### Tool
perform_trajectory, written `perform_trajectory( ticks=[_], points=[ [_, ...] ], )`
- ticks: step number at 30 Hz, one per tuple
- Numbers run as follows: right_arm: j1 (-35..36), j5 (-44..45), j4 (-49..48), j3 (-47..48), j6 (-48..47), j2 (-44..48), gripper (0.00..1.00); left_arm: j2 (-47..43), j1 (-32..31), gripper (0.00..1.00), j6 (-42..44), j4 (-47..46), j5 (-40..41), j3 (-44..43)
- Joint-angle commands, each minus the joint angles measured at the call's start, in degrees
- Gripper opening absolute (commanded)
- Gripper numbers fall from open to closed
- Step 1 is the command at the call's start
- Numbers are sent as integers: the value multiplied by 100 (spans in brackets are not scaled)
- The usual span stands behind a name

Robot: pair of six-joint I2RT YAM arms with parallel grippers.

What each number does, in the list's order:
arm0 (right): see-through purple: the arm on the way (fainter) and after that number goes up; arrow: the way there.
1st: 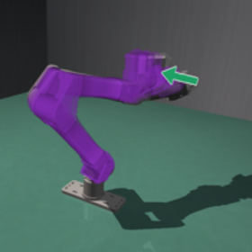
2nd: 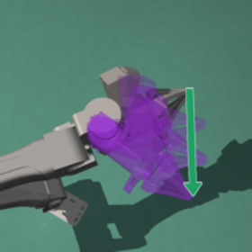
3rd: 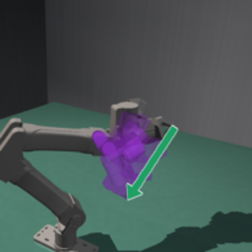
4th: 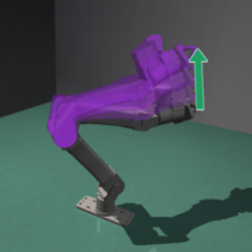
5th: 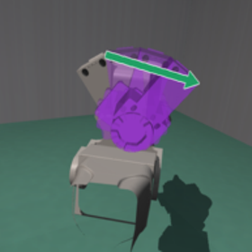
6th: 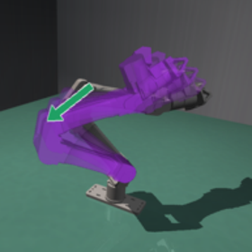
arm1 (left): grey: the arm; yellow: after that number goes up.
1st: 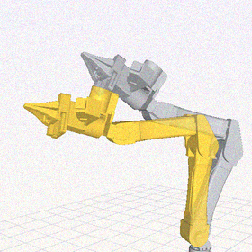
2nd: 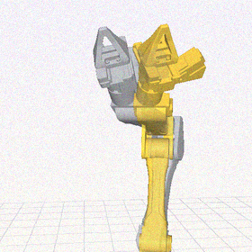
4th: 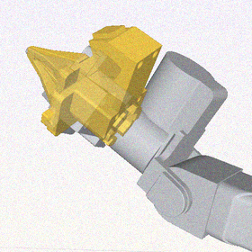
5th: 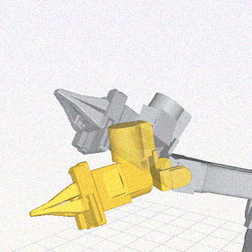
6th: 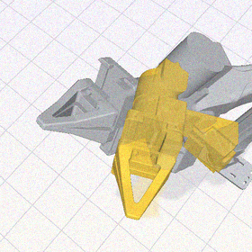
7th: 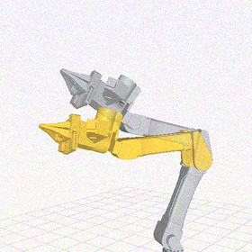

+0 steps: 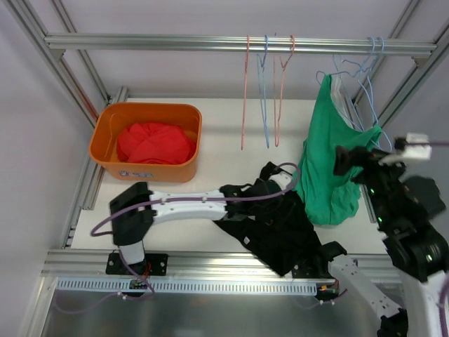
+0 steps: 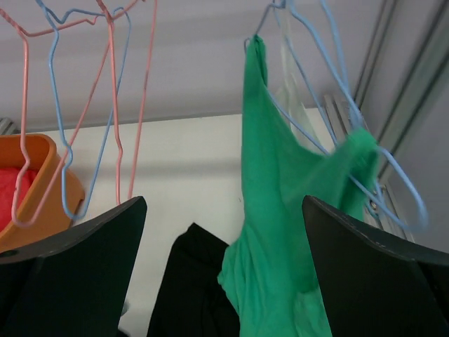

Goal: Remove the tank top from the hanger

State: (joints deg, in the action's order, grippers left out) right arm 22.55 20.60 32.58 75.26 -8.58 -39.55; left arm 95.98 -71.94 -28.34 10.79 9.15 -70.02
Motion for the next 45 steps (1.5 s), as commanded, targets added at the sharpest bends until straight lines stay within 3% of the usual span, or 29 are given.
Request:
perform_trajectory(
  ticks=[1, 5, 11, 12, 13, 14, 16, 19, 23, 26, 30, 34, 38, 41, 42, 45],
  points=[
    [-22, 157, 950, -231, 120, 1000, 99, 884, -188, 99, 302, -296, -9, -913],
    [-22, -696, 1295, -91, 128, 1800, 99, 2096, -232, 99, 250, -270, -88, -1540],
    [-22, -1532, 1418, 111, 49, 2109, 100, 3363, -399, 96, 267, 63, 113, -2156],
    [-22, -1541, 1418, 120, 58, 2188, 99, 3418, -434, 88, 241, 116, 175, -2174],
    [-22, -1515, 1418, 137, 58, 2223, 99, 3453, -469, 70, 232, 169, 227, -2087],
    [-22, -1498, 1418, 138, 58, 2267, 100, 3375, -496, 24, 189, 213, 471, -1982],
    [-22, -1428, 1366, 85, 67, 2398, 99, 3147, -566, 1, 4, 257, 771, -1509],
    [-13, -1313, 1243, -11, 67, 2531, 99, 2234, -567, 0, -400, 564, 1483, -614],
    [-13, -1225, 1120, -205, 93, 2601, 100, -116, -567, 0, -761, 1074, 2309, 479],
    [-22, -1269, 961, -398, 163, 2610, 100, -1471, -567, 0, -779, 1741, 2776, 569],
    [-13, -1357, 812, -530, 251, 2575, 100, -2600, -400, 0, -796, 2778, 3154, 25],
    [-22, -1418, 724, -495, 278, 2575, 99, -3173, 127, 0, -525, 3640, 3549, -1038],
    [-22, -1392, 654, -460, 278, 2558, 100, -3236, 899, 0, 465, 3799, 3568, -2285],
    [-22, -1401, 601, -451, 278, 2470, 100, -2676, 1909, 0, 1161, 3817, 3000, -3769],
    [-13, -1410, 575, -460, 278, 2400, 100, -2481, 2304, 0, 1303, 3826, 2909, -4670],
    [-22, -1410, 548, -504, 260, 2277, 100, -1585, 2614, 0, 1953, 3905, 3188, -6730]
  ],
)
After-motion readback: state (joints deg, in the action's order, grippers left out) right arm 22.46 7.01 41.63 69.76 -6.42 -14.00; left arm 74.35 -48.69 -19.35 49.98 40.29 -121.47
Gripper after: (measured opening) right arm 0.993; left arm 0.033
